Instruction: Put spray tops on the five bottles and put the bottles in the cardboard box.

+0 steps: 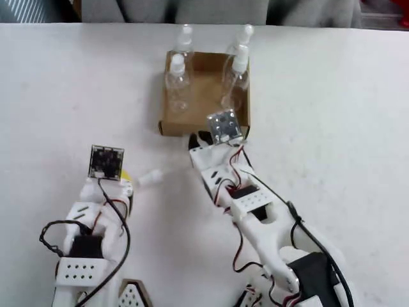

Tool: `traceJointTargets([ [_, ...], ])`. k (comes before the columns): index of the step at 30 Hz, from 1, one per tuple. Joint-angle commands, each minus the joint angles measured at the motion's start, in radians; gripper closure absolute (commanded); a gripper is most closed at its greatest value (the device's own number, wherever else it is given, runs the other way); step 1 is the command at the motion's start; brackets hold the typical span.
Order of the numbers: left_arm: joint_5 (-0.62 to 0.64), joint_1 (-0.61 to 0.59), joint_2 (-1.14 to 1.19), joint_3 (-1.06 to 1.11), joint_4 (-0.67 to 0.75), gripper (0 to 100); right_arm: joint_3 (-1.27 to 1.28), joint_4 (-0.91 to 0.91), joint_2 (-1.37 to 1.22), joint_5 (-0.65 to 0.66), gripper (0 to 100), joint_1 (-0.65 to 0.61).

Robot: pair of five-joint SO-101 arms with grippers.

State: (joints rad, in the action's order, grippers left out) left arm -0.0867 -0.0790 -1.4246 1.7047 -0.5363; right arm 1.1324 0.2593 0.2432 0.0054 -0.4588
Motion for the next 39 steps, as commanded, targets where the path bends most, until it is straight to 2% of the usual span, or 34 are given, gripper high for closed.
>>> traceJointTargets([
  [1,-0.008,-0.005,-0.01,-0.006,0.014,98,-0.049,0.021,-0.005,-0.006,97.6,0.007],
  [4,-0.008,-0.005,-0.01,-0.006,0.014,98,-0.063,0.039,-0.067,-0.006,97.5,0.021],
  [10,-0.008,-0.005,-0.01,-0.006,0.014,98,-0.071,0.243,-0.214,0.0,97.5,0.076],
  [15,-0.008,-0.005,-0.01,-0.006,0.014,98,0.002,0.26,-0.222,0.0,97.5,0.074],
  [21,-0.008,-0.005,-0.01,-0.006,0.014,98,0.181,0.257,-0.016,0.0,97.5,0.073],
  [27,-0.008,-0.005,-0.01,-0.006,0.014,98,0.359,0.252,0.311,0.0,97.5,0.093],
  [29,-0.008,-0.005,-0.01,-0.006,0.014,98,0.377,0.206,0.433,0.0,97.5,0.099],
  [32,-0.008,-0.005,-0.01,-0.006,0.014,98,0.331,0.016,0.568,-0.005,97.5,0.093],
  [35,-0.008,-0.004,-0.01,-0.006,0.014,98,0.252,-0.136,0.604,-0.006,97.5,0.093],
  [39,-0.008,-0.004,-0.01,-0.006,0.014,98,0.224,-0.111,0.529,-0.008,97.5,0.099],
])
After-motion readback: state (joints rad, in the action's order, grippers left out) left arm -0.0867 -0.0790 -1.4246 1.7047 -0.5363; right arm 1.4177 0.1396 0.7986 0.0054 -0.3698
